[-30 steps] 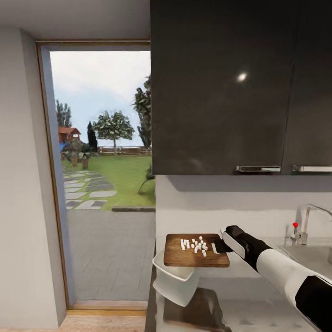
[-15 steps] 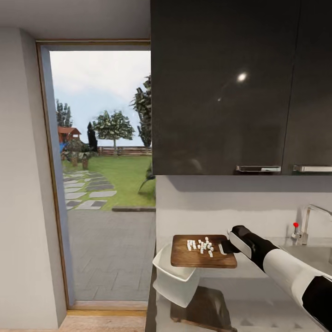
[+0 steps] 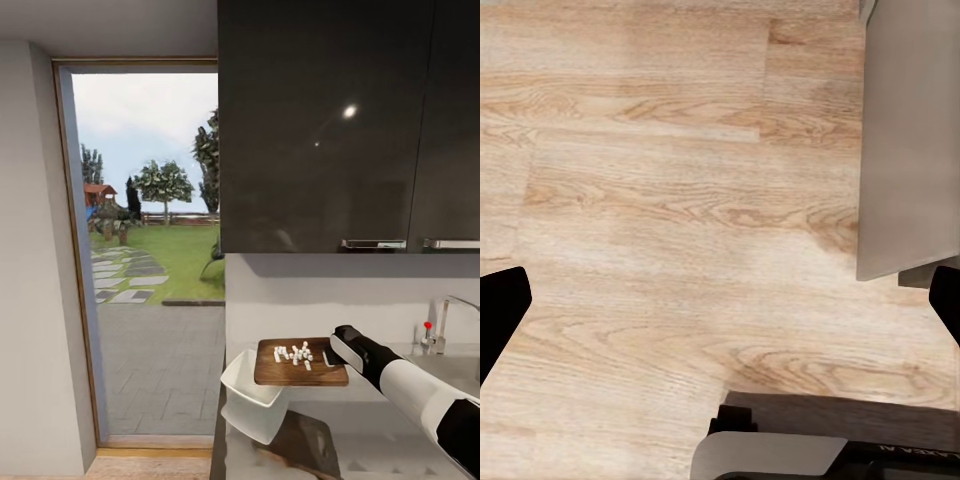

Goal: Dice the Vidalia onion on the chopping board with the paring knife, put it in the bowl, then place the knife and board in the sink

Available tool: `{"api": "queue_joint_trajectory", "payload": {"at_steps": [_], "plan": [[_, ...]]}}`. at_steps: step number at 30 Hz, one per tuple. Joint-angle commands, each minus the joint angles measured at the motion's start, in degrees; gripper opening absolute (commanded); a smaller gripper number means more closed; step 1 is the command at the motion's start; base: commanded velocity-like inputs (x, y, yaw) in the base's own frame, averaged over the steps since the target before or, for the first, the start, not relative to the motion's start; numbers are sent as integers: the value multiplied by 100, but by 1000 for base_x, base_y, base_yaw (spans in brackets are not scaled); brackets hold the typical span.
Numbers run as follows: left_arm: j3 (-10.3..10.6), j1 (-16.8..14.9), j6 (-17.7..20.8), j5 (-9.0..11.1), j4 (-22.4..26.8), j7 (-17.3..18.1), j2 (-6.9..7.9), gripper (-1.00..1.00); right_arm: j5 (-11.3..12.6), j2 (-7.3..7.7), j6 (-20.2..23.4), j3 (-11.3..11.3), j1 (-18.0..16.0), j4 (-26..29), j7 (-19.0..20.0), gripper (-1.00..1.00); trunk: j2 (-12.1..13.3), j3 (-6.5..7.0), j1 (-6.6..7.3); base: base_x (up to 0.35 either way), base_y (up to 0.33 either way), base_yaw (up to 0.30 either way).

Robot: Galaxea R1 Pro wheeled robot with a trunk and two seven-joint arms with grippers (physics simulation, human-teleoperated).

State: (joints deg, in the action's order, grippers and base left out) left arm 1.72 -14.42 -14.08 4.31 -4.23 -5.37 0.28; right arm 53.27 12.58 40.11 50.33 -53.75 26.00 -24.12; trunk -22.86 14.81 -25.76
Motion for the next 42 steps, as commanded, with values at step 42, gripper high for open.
{"api": "queue_joint_trajectory", "payload": {"at_steps": [42], "plan": [[22,-9,-42,51,-25,1,6,100,-361,-1,17,47,-4,46,-409,-100,-5,-3,-2,31,45,0]]}}
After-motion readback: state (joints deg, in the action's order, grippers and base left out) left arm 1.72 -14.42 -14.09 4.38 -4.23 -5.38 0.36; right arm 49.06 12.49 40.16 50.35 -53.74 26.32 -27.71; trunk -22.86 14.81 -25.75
